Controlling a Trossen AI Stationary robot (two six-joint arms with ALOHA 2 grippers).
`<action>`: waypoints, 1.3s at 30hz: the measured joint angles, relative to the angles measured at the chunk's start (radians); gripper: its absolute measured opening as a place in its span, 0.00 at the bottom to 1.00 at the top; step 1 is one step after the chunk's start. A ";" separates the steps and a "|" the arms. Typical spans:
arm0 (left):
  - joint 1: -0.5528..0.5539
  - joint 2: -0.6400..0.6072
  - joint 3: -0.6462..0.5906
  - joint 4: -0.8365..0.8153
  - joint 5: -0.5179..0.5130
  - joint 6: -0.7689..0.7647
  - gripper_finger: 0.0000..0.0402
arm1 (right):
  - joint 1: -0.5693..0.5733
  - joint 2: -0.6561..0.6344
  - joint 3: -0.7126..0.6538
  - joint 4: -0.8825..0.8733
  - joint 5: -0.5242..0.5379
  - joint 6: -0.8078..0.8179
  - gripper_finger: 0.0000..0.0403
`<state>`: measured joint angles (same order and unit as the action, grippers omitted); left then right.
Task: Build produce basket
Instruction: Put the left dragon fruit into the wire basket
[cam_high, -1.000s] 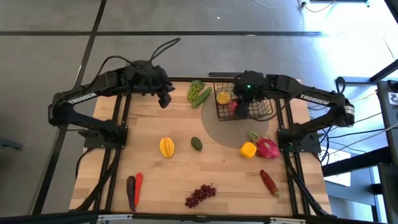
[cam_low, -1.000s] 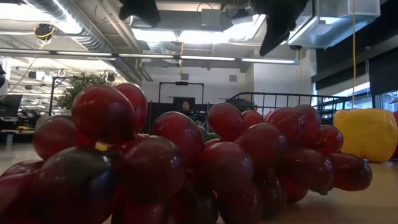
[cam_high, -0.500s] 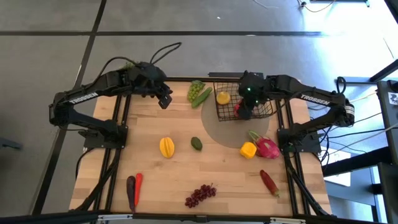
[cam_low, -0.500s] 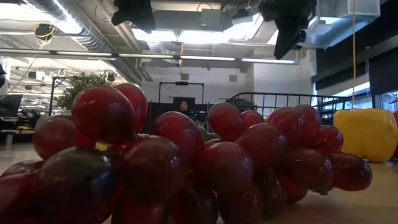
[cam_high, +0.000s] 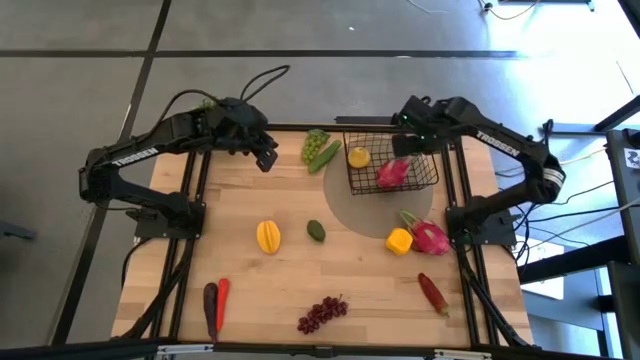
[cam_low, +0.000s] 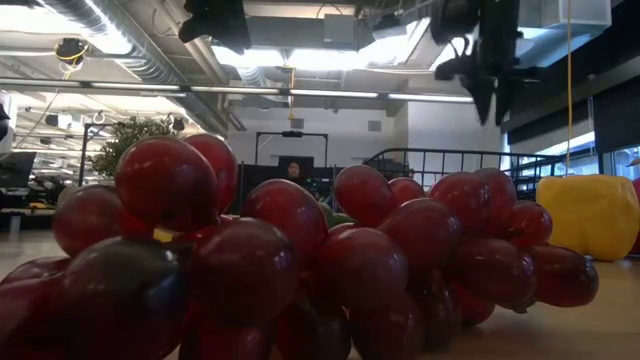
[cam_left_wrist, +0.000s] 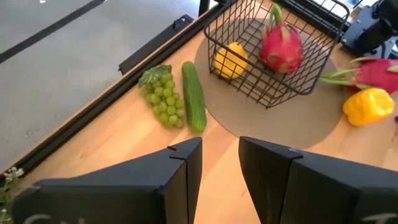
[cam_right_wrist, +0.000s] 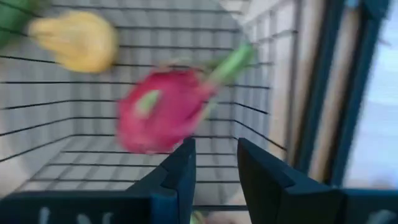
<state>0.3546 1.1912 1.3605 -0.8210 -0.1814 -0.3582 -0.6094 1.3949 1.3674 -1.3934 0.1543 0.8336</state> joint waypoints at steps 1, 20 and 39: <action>0.000 0.000 0.000 0.000 0.000 -0.002 0.24 | -0.014 0.011 0.000 -0.007 0.002 -0.002 0.27; 0.000 0.000 0.000 -0.001 0.000 -0.024 0.24 | -0.104 0.197 0.000 0.060 0.001 -0.210 0.27; 0.000 0.000 0.000 -0.001 0.000 0.001 0.24 | -0.103 0.370 0.000 0.050 0.010 -1.549 0.27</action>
<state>0.3550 1.1912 1.3602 -0.8219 -0.1818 -0.3573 -0.7124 1.7648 1.3670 -1.3434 0.1646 -0.7157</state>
